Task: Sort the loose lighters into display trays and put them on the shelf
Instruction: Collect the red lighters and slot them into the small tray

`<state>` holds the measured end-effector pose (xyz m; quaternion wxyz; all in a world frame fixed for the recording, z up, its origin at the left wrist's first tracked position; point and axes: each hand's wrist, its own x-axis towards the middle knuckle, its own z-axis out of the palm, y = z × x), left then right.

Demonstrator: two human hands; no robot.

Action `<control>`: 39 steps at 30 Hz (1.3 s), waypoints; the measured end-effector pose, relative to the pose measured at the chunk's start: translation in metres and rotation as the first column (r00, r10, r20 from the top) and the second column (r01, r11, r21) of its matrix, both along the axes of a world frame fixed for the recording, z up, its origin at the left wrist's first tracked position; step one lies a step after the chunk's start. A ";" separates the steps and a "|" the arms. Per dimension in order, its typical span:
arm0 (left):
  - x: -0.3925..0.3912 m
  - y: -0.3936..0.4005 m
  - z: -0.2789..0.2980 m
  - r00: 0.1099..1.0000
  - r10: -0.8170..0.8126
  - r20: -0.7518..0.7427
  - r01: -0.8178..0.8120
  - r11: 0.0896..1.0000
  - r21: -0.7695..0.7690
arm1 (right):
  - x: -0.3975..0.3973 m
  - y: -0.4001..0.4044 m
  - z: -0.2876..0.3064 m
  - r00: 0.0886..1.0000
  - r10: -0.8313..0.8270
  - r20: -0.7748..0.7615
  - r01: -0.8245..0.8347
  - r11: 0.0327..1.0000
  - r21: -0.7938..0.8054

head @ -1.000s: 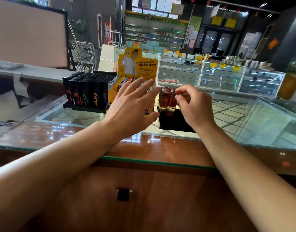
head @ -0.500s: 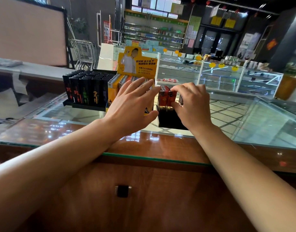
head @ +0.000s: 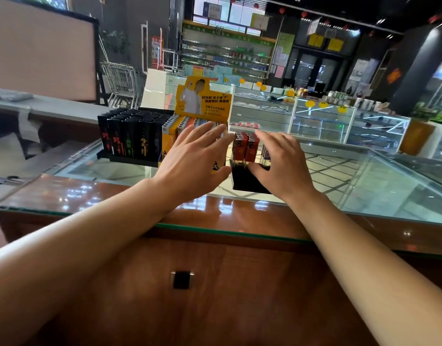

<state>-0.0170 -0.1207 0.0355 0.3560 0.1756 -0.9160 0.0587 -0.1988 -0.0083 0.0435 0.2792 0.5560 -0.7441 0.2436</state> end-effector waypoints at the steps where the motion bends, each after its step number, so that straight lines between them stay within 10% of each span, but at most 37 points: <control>1: 0.001 0.001 0.001 1.000 0.001 -0.001 -0.001 1.000 -0.001 | 0.000 0.006 0.001 1.000 0.002 0.018 -0.002 1.000 -0.002; 39: 0.006 0.095 -0.021 0.994 0.078 0.072 -0.094 0.961 0.261 | 0.010 0.096 -0.021 0.966 0.098 0.241 -0.155 0.961 0.227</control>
